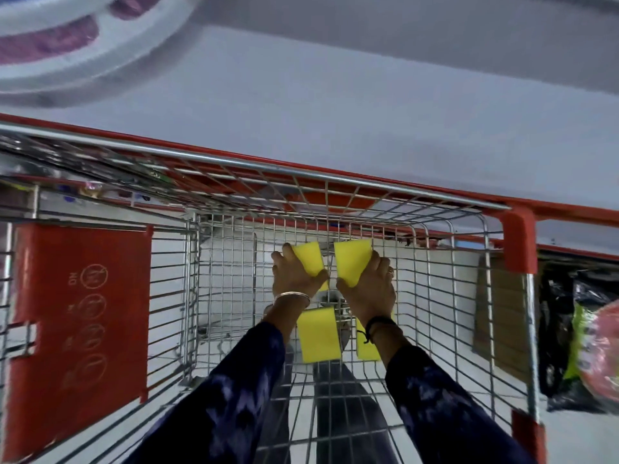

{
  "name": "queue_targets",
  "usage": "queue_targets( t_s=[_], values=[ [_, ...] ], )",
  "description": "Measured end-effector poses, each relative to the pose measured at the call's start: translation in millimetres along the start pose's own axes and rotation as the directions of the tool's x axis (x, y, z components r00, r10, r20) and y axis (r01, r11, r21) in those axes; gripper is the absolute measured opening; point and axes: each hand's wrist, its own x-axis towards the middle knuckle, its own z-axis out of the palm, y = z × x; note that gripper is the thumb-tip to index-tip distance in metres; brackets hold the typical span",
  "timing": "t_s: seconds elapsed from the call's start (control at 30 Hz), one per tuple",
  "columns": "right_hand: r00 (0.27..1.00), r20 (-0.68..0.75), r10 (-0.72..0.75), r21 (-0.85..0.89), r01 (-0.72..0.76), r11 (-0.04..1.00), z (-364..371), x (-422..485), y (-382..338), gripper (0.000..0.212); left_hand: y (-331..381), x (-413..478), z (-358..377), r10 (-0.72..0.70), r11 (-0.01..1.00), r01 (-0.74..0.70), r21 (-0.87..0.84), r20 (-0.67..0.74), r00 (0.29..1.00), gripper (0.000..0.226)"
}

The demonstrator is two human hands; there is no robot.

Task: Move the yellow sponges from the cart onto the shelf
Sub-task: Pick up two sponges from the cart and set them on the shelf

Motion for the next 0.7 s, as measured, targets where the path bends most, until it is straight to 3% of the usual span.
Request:
queue_targets(
  t_s=[0.4, 0.7],
  values=[
    [0.997, 0.007, 0.079, 0.129, -0.079, 0.988, -58, -42, -11, 0.095, 16, -59, -57, 0.165, 0.98, -0.163, 0.118, -0.013, 0.986, 0.1],
    [1.0, -0.016, 0.018, 0.132, -0.016, 0.991, -148, -108, -29, 0.111, 45, -140, -128, 0.229, 0.966, -0.218, 0.142, -0.067, 0.971, 0.111]
  ],
)
